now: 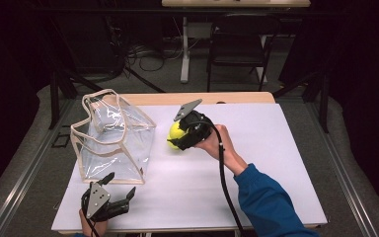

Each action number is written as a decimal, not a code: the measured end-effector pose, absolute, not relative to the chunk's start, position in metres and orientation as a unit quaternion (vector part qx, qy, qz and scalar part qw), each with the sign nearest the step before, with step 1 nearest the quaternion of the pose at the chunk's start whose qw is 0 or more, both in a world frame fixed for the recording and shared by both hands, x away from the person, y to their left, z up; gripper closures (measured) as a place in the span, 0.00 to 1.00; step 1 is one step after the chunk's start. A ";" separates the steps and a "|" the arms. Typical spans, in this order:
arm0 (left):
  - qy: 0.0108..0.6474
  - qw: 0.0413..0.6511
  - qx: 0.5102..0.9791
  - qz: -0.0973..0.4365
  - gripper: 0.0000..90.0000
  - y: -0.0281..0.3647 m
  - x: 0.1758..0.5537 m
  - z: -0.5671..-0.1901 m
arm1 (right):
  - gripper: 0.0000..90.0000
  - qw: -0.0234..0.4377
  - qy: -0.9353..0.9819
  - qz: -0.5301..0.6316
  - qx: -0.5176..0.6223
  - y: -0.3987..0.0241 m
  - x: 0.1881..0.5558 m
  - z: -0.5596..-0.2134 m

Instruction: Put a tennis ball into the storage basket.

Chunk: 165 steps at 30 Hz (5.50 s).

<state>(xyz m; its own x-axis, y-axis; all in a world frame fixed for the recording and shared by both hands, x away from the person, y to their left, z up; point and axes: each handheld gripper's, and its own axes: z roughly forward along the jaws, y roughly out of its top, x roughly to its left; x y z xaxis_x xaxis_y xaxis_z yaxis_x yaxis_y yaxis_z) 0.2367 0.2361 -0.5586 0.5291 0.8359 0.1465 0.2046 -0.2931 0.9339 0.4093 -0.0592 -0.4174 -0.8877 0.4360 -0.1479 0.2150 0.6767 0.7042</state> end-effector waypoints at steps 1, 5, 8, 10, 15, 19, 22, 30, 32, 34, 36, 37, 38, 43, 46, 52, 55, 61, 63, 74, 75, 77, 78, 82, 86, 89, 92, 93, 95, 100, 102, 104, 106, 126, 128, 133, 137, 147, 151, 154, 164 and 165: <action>0.354 0.476 0.734 0.332 0.18 0.236 0.236 -0.558 | 0.29 0.154 0.903 0.359 0.180 -0.058 0.410 -0.418; 0.355 0.477 0.732 0.332 0.18 0.236 0.237 -0.558 | 0.29 0.153 0.904 0.357 0.179 -0.054 0.412 -0.416; 0.356 0.476 0.733 0.331 0.18 0.237 0.237 -0.559 | 0.29 0.153 0.904 0.357 0.177 -0.052 0.414 -0.414; 0.355 0.477 0.732 0.332 0.18 0.237 0.237 -0.558 | 0.29 0.154 0.904 0.357 0.176 -0.050 0.416 -0.412; 0.353 0.476 0.733 0.333 0.18 0.236 0.236 -0.558 | 0.29 0.153 0.905 0.357 0.176 -0.046 0.419 -0.409; 0.355 0.477 0.732 0.333 0.18 0.237 0.237 -0.558 | 0.29 0.155 0.907 0.351 0.173 -0.042 0.421 -0.408; 0.354 0.477 0.733 0.331 0.18 0.237 0.237 -0.559 | 0.29 0.154 0.907 0.351 0.173 -0.040 0.424 -0.406; 0.354 0.477 0.733 0.332 0.18 0.236 0.237 -0.558 | 0.29 0.152 0.908 0.349 0.172 -0.032 0.428 -0.403; 0.354 0.478 0.733 0.330 0.18 0.236 0.237 -0.559 | 0.29 0.151 0.909 0.348 0.172 -0.030 0.429 -0.403; 0.354 0.478 0.733 0.330 0.18 0.237 0.237 -0.559 | 0.29 0.152 0.910 0.345 0.170 -0.028 0.430 -0.402; 0.353 0.478 0.733 0.332 0.18 0.237 0.237 -0.558 | 0.29 0.151 0.910 0.345 0.170 -0.026 0.431 -0.401; 0.353 0.478 0.733 0.332 0.18 0.237 0.236 -0.558 | 0.29 0.150 0.910 0.346 0.171 -0.024 0.431 -0.401; 0.353 0.478 0.733 0.332 0.18 0.237 0.236 -0.558 | 0.29 0.150 0.910 0.346 0.171 -0.024 0.431 -0.401; 0.353 0.479 0.733 0.331 0.18 0.237 0.237 -0.558 | 0.29 0.152 0.912 0.343 0.166 -0.019 0.432 -0.400; 0.354 0.479 0.733 0.329 0.18 0.236 0.237 -0.559 | 0.29 0.153 0.912 0.343 0.166 -0.017 0.432 -0.399; 0.352 0.478 0.734 0.331 0.18 0.236 0.236 -0.558 | 0.29 0.154 0.912 0.343 0.163 -0.011 0.433 -0.396; 0.352 0.479 0.733 0.330 0.18 0.236 0.237 -0.558 | 0.29 0.155 0.912 0.343 0.160 -0.008 0.433 -0.394; 0.352 0.479 0.734 0.329 0.18 0.237 0.237 -0.559 | 0.29 0.155 0.911 0.349 0.156 -0.003 0.435 -0.390; 0.351 0.480 0.733 0.330 0.18 0.236 0.237 -0.559 | 0.29 0.153 0.910 0.351 0.158 -0.003 0.435 -0.389; 0.353 0.480 0.733 0.328 0.18 0.236 0.238 -0.559 | 0.29 0.151 0.906 0.361 0.158 0.001 0.437 -0.384; 0.352 0.479 0.734 0.329 0.18 0.236 0.238 -0.559 | 0.29 0.151 0.906 0.361 0.158 0.001 0.437 -0.384; 0.351 0.480 0.734 0.330 0.18 0.236 0.237 -0.559 | 0.29 0.151 0.907 0.360 0.158 0.003 0.437 -0.384; 0.351 0.480 0.733 0.329 0.18 0.236 0.237 -0.559 | 0.29 0.152 0.907 0.359 0.157 0.004 0.437 -0.383; 0.353 0.478 0.734 0.328 0.18 0.236 0.238 -0.559 | 0.29 0.150 0.906 0.364 0.154 0.008 0.436 -0.380; 0.352 0.480 0.733 0.328 0.18 0.236 0.238 -0.559 | 0.29 0.152 0.904 0.368 0.154 0.012 0.435 -0.378; 0.351 0.480 0.733 0.330 0.18 0.236 0.237 -0.558 | 0.29 0.153 0.904 0.371 0.150 0.015 0.434 -0.376; 0.352 0.481 0.733 0.328 0.18 0.236 0.238 -0.559 | 0.29 0.153 0.904 0.372 0.149 0.018 0.433 -0.375; 0.353 0.480 0.734 0.327 0.18 0.236 0.238 -0.559 | 0.29 0.153 0.904 0.372 0.149 0.018 0.433 -0.375; 0.352 0.480 0.733 0.328 0.18 0.237 0.238 -0.559 | 0.29 0.152 0.904 0.371 0.148 0.020 0.433 -0.374; 0.351 0.480 0.734 0.328 0.18 0.236 0.237 -0.558 | 0.29 0.153 0.902 0.376 0.148 0.022 0.433 -0.372; 0.352 0.481 0.733 0.327 0.18 0.237 0.237 -0.558 | 0.29 0.154 0.902 0.377 0.145 0.024 0.431 -0.369; 0.353 0.481 0.733 0.326 0.18 0.237 0.238 -0.559 | 0.29 0.155 0.901 0.379 0.144 0.025 0.431 -0.369; 0.353 0.481 0.733 0.327 0.18 0.237 0.238 -0.559 | 0.29 0.153 0.900 0.382 0.142 0.026 0.431 -0.367; 0.356 0.482 0.730 0.329 0.18 0.239 0.238 -0.558 | 0.29 0.166 0.888 0.407 0.133 0.038 0.425 -0.349; 0.357 0.484 0.729 0.327 0.18 0.239 0.239 -0.559 | 0.29 0.168 0.886 0.412 0.131 0.040 0.424 -0.346; 0.356 0.485 0.729 0.327 0.18 0.240 0.238 -0.559 | 0.29 0.171 0.883 0.418 0.129 0.043 0.423 -0.342; 0.356 0.484 0.729 0.329 0.18 0.239 0.238 -0.558 | 0.29 0.172 0.880 0.423 0.128 0.046 0.420 -0.340; 0.356 0.484 0.729 0.328 0.18 0.240 0.238 -0.558 | 0.29 0.176 0.872 0.441 0.121 0.052 0.416 -0.335; 0.356 0.485 0.728 0.329 0.18 0.240 0.238 -0.558 | 0.29 0.176 0.871 0.444 0.117 0.055 0.415 -0.335; 0.358 0.486 0.728 0.325 0.18 0.239 0.238 -0.559 | 0.29 0.176 0.870 0.447 0.113 0.058 0.414 -0.334; 0.358 0.485 0.729 0.325 0.18 0.239 0.238 -0.559 | 0.29 0.175 0.866 0.457 0.104 0.069 0.408 -0.332; 0.358 0.485 0.729 0.325 0.18 0.239 0.238 -0.559 | 0.29 0.175 0.866 0.457 0.102 0.071 0.408 -0.332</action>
